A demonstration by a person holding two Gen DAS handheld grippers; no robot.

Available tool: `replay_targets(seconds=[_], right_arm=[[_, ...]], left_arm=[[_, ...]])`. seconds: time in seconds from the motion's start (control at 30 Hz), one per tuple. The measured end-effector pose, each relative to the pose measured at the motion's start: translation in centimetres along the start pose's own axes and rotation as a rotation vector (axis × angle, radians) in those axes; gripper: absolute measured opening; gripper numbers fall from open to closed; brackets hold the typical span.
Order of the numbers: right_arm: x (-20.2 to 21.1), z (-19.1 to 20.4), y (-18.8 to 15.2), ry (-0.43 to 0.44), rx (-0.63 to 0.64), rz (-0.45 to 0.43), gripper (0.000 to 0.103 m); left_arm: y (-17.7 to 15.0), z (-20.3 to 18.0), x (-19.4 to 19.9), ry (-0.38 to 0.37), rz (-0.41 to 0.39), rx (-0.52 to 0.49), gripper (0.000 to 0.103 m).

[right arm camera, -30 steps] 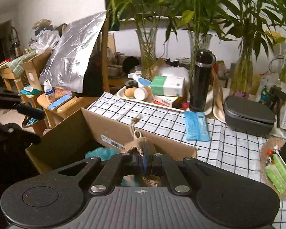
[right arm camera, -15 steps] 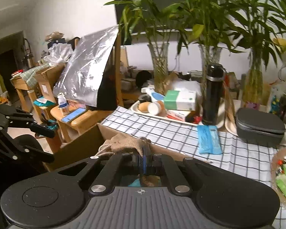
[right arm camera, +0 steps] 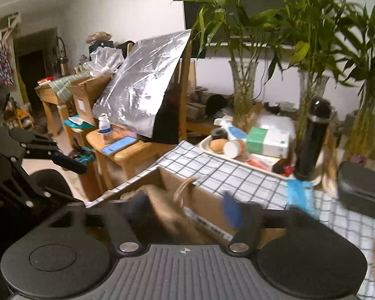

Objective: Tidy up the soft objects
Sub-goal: 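Open left tool to drop the loofah while right tool drops the pouch into the box, then withdraw both tools from the box back over the table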

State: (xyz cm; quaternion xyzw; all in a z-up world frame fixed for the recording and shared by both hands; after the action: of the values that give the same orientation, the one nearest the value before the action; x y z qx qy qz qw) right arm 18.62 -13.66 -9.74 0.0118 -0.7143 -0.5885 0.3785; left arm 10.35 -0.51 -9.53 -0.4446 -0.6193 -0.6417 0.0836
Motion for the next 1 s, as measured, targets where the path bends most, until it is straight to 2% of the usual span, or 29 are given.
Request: replay_targets(seconds=[0.1,0.37,0.7,1.0], right_arm=[[0.4,-0.6,-0.5,-0.028,0.014,0.003,0.103],[0.8,-3.8,-2.6,-0.148,0.02,0.072,0.103],[1.7,-6.4,-4.7,-0.233,-0.001,0.111,0.103],[1.3,-8.0,-5.5,-0.289,-0.037,0.142,0.103]], left_arm=[[-0.1,0.3,-0.2,-0.002,0.003,0.021,0.082],[-0.2,0.0,-1.1,-0.029,0.013,0.029,0.083],[0.8,-0.9,-2.4,-0.034,0.008,-0.016,0.083],[2.5,-1.1,-2.9,-0.009,-0.057,-0.046,0.083]])
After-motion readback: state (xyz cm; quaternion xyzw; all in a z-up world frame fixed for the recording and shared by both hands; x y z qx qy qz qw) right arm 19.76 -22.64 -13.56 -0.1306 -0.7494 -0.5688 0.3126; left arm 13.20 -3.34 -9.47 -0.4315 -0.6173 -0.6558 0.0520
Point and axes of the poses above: each gripper's, at about its wrist camera, not at the fingertips, and x roughly against the way its jaws point, z to its left, y to its top, the point moved 8 cm from there along -x, roughly the way its jaws point, and after that the axes turned 14 degrees about -y, right-handed, at the moved point
